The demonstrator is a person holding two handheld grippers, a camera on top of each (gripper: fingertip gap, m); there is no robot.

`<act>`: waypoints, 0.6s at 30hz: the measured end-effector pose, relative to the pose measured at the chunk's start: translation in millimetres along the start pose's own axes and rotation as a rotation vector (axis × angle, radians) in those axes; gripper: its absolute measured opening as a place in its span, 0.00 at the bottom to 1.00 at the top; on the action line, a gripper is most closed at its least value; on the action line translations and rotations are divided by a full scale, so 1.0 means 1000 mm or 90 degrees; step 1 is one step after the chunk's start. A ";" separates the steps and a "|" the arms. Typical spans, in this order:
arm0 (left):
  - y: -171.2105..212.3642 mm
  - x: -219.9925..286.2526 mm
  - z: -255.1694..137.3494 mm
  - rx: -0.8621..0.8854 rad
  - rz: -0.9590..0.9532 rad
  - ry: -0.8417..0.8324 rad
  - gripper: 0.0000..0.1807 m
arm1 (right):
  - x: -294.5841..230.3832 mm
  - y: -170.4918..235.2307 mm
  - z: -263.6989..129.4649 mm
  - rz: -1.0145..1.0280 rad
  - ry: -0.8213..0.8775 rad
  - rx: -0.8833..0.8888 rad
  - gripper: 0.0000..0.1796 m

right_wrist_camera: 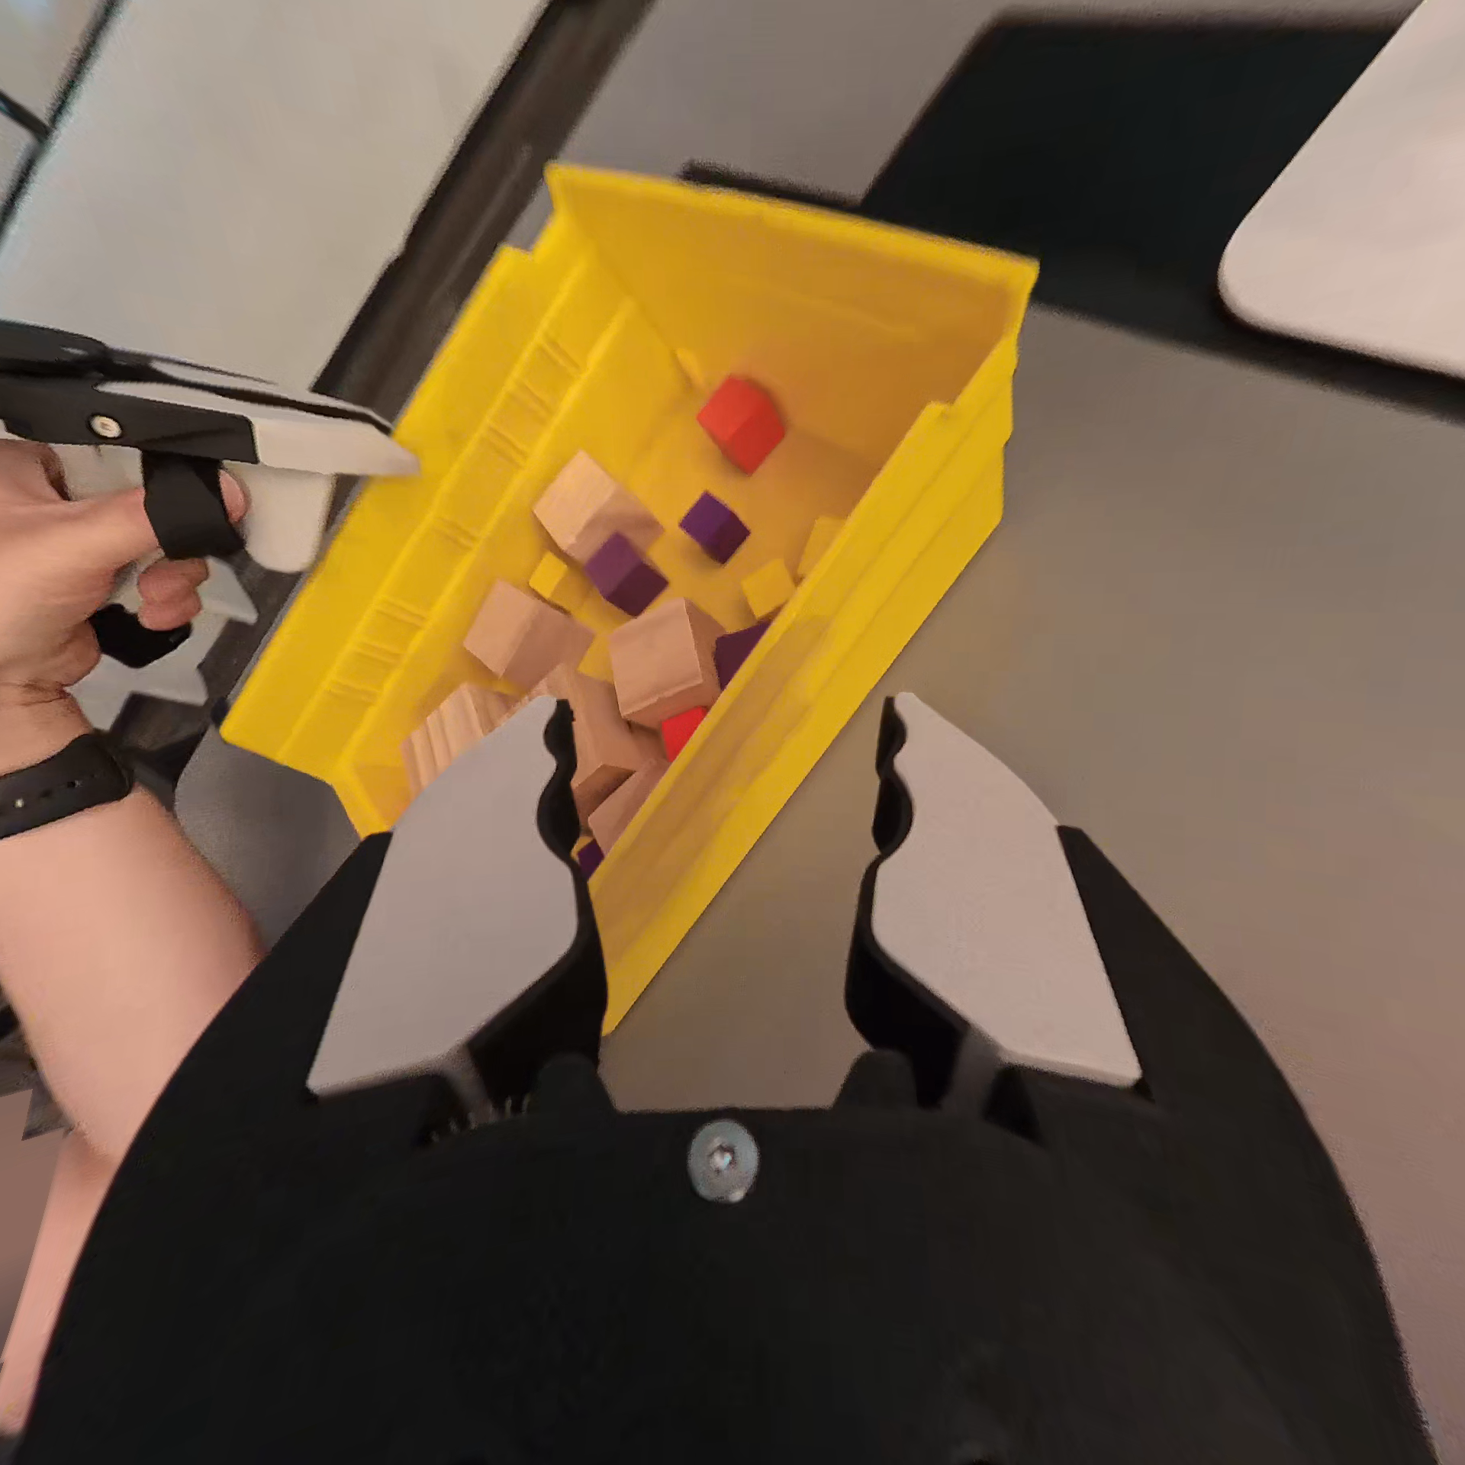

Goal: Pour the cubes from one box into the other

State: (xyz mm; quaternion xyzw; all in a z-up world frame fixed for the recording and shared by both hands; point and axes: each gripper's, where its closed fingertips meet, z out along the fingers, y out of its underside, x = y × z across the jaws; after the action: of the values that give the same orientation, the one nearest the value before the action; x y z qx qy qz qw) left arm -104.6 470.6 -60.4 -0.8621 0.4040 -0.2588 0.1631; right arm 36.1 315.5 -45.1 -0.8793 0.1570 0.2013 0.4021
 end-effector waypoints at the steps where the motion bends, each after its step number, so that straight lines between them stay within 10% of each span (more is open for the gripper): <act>1: 0.001 -0.001 0.001 -0.007 0.000 -0.005 0.15 | 0.000 0.004 0.006 0.014 0.001 -0.036 0.41; 18: 0.020 -0.002 0.031 -0.124 0.019 -0.051 0.06 | 0.010 0.031 0.046 0.144 0.144 -0.258 0.18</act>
State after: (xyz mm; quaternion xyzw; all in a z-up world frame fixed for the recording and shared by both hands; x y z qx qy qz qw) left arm -99.9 462.3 -96.4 -0.8774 0.4334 -0.1808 0.0985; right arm 21.1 330.1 -97.0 -0.9357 0.2546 0.1725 0.1726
